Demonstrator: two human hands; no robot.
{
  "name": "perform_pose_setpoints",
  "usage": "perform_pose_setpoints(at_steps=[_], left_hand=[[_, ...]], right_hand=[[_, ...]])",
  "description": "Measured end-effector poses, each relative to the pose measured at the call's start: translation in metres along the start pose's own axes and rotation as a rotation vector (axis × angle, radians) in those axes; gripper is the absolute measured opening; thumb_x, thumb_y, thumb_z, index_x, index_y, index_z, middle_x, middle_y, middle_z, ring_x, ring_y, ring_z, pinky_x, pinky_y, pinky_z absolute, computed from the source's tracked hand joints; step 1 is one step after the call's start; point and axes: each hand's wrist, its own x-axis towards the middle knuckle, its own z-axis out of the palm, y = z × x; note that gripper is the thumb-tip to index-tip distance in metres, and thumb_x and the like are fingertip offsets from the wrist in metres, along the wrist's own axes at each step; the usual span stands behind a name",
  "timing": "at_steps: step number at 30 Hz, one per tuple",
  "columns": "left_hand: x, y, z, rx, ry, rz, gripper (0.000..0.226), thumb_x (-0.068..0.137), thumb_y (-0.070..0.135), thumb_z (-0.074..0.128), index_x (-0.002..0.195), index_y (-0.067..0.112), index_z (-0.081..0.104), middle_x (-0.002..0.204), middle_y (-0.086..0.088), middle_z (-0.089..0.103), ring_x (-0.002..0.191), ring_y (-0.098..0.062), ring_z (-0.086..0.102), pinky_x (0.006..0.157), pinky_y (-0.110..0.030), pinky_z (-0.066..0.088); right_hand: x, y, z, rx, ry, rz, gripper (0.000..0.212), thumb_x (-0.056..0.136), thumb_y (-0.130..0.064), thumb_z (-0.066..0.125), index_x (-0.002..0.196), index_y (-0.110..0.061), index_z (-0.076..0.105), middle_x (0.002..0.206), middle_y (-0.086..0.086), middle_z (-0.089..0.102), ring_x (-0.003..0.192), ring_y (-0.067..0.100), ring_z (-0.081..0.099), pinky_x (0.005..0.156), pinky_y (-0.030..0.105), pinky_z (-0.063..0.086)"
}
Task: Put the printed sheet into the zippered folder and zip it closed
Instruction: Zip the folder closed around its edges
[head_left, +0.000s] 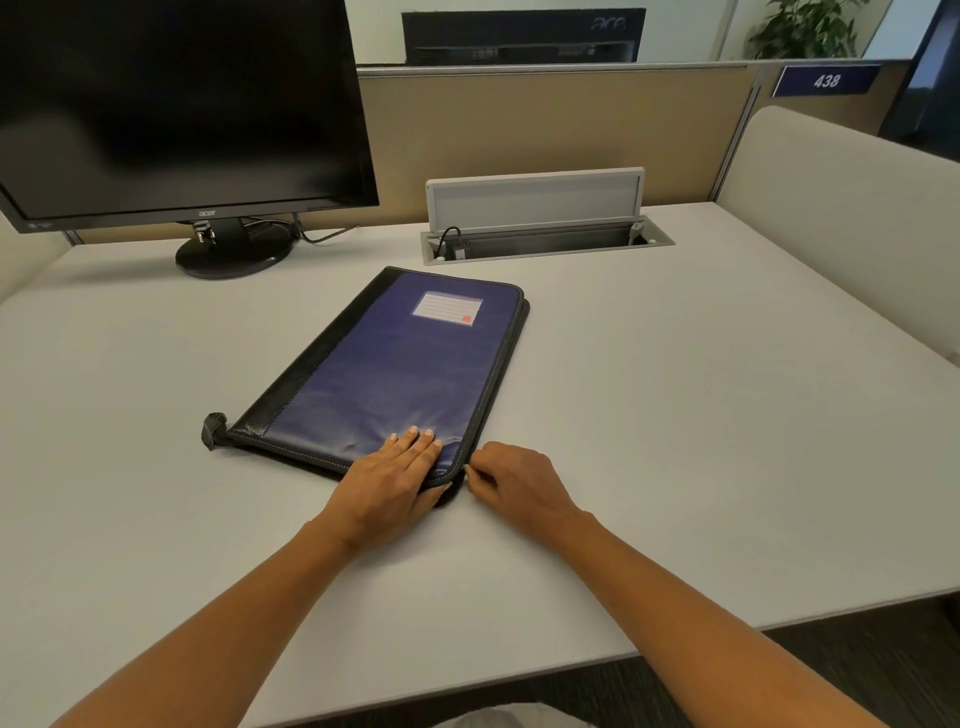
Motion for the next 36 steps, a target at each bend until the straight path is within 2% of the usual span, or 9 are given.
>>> perform_pose_setpoints(at_steps=[1,4,7,8,11,14,18,33,36], left_hand=[[0.001,0.003,-0.003,-0.030,-0.031,-0.029,0.055,0.088,0.042,0.037,0.096,-0.001,0.071,0.096,-0.016,0.072,0.087,-0.030,0.070,0.065,-0.041,0.057],[0.001,0.010,-0.007,-0.051,-0.050,-0.089,0.072,0.094,0.049,0.019,0.090,0.002,0.074,0.093,-0.013,0.074,0.085,-0.025,0.071,0.061,-0.036,0.058],[-0.001,0.016,-0.010,-0.060,-0.028,-0.157,0.042,0.076,0.041,0.068,0.090,0.001,0.074,0.094,-0.015,0.073,0.085,-0.027,0.071,0.057,-0.037,0.058],[-0.001,0.017,-0.008,-0.075,-0.033,-0.186,0.046,0.069,0.039,0.076,0.095,0.001,0.072,0.099,-0.016,0.072,0.089,-0.028,0.070,0.059,-0.039,0.058],[0.001,0.019,-0.002,-0.097,-0.117,-0.270,0.059,0.089,0.048,0.048,0.132,0.007,0.047,0.139,-0.012,0.047,0.129,-0.024,0.045,0.094,-0.038,0.048],[0.007,0.017,0.001,-0.031,-0.237,-0.230,0.063,0.095,0.050,0.024,0.144,0.010,0.021,0.153,-0.008,0.024,0.141,-0.021,0.022,0.110,-0.034,0.030],[0.009,0.018,0.002,-0.010,-0.318,-0.209,0.062,0.097,0.046,0.022,0.145,0.007,0.017,0.153,-0.012,0.021,0.141,-0.026,0.020,0.112,-0.037,0.025],[0.003,0.014,0.011,0.089,-0.347,-0.145,0.059,0.099,0.040,0.018,0.145,0.004,0.014,0.152,-0.017,0.021,0.140,-0.031,0.022,0.112,-0.038,0.025],[0.001,0.013,0.008,0.045,-0.299,-0.157,0.057,0.099,0.037,0.019,0.142,0.000,0.021,0.149,-0.020,0.029,0.136,-0.033,0.030,0.109,-0.039,0.031]], right_hand=[[-0.001,-0.001,0.002,0.013,0.028,0.007,0.025,0.091,-0.023,0.046,0.077,-0.006,0.057,0.081,0.013,0.060,0.072,0.030,0.056,0.058,0.035,0.040],[-0.004,-0.002,0.004,0.035,0.059,0.067,0.025,0.093,-0.026,0.046,0.093,-0.009,0.065,0.089,0.010,0.058,0.075,0.026,0.057,0.062,0.034,0.044],[-0.006,-0.001,0.001,0.145,0.109,0.156,0.024,0.091,-0.025,0.052,0.105,-0.012,0.067,0.093,0.009,0.061,0.078,0.022,0.058,0.069,0.023,0.041],[-0.006,-0.001,-0.001,0.180,0.126,0.183,0.023,0.090,-0.023,0.054,0.104,-0.013,0.068,0.093,0.008,0.063,0.079,0.021,0.059,0.070,0.020,0.039],[-0.005,-0.004,-0.003,0.285,0.145,0.259,0.016,0.084,-0.023,0.063,0.094,-0.015,0.073,0.092,0.005,0.068,0.078,0.019,0.061,0.071,0.020,0.041],[-0.004,-0.010,-0.002,0.329,0.141,0.317,0.014,0.081,-0.024,0.066,0.092,-0.017,0.073,0.090,0.003,0.070,0.073,0.013,0.059,0.067,0.020,0.040],[-0.006,-0.016,0.000,0.343,0.141,0.320,0.012,0.082,-0.021,0.064,0.090,-0.015,0.072,0.088,0.004,0.068,0.073,0.016,0.058,0.066,0.019,0.037],[-0.015,-0.024,0.001,0.256,0.115,0.266,0.016,0.088,-0.024,0.055,0.094,-0.016,0.069,0.092,0.000,0.063,0.080,0.017,0.058,0.065,0.025,0.040],[-0.013,-0.024,0.001,0.251,0.134,0.283,0.016,0.088,-0.025,0.056,0.092,-0.016,0.069,0.092,0.000,0.063,0.079,0.017,0.058,0.064,0.024,0.037]])
